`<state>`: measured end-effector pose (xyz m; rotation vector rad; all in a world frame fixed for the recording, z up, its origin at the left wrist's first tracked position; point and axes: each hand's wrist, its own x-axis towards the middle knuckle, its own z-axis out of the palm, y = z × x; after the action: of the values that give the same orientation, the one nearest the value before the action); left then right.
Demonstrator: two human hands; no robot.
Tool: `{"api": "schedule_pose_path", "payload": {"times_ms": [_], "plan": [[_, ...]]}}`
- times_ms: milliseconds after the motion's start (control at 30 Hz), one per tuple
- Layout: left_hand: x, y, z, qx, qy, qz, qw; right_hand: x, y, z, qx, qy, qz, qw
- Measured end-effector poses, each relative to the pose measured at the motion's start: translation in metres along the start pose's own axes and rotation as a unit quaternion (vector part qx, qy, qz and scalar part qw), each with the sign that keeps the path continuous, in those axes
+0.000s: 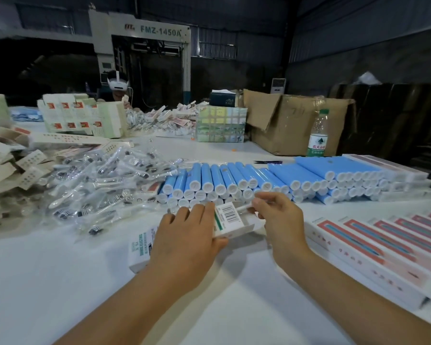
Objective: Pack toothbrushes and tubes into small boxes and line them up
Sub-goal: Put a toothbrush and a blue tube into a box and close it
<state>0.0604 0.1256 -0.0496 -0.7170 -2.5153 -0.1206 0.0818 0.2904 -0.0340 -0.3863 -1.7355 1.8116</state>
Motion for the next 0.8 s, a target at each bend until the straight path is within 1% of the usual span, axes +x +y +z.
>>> {"api": "schedule_pose_path", "payload": {"times_ms": [100, 167, 267, 333, 400, 500, 567, 633, 800], "plan": [[0.001, 0.005, 0.001, -0.002, 0.007, 0.005, 1.000, -0.007, 0.001, 0.003, -0.044, -0.013, -0.032, 0.998], [0.002, 0.007, 0.003, -0.004, 0.010, 0.007, 1.000, -0.009, 0.001, 0.003, -0.089, -0.016, -0.082, 0.993], [0.002, 0.007, 0.003, -0.001, 0.014, 0.008, 1.000, -0.015, 0.003, 0.007, -0.156, -0.068, -0.143, 0.975], [0.004, 0.004, 0.004, -0.004, 0.013, 0.001, 1.000, -0.015, 0.005, 0.009, -0.170, -0.096, -0.148, 0.970], [0.005, 0.000, 0.005, -0.002, 0.009, -0.005, 1.000, -0.013, 0.003, 0.007, -0.154, -0.082, -0.152, 0.973], [0.006, -0.006, 0.006, -0.002, 0.004, -0.022, 1.000, -0.016, -0.003, 0.000, -0.125, -0.033, -0.180, 0.975], [0.007, -0.009, 0.005, 0.000, 0.006, -0.044, 0.999, -0.018, -0.003, -0.005, -0.117, -0.025, -0.177, 0.977], [0.009, -0.010, 0.004, 0.002, 0.011, -0.063, 0.998, -0.019, -0.001, -0.007, -0.118, -0.033, -0.154, 0.980], [0.010, -0.008, 0.003, 0.005, 0.011, -0.075, 0.997, -0.023, 0.001, -0.001, -0.103, -0.065, -0.110, 0.986]]}}
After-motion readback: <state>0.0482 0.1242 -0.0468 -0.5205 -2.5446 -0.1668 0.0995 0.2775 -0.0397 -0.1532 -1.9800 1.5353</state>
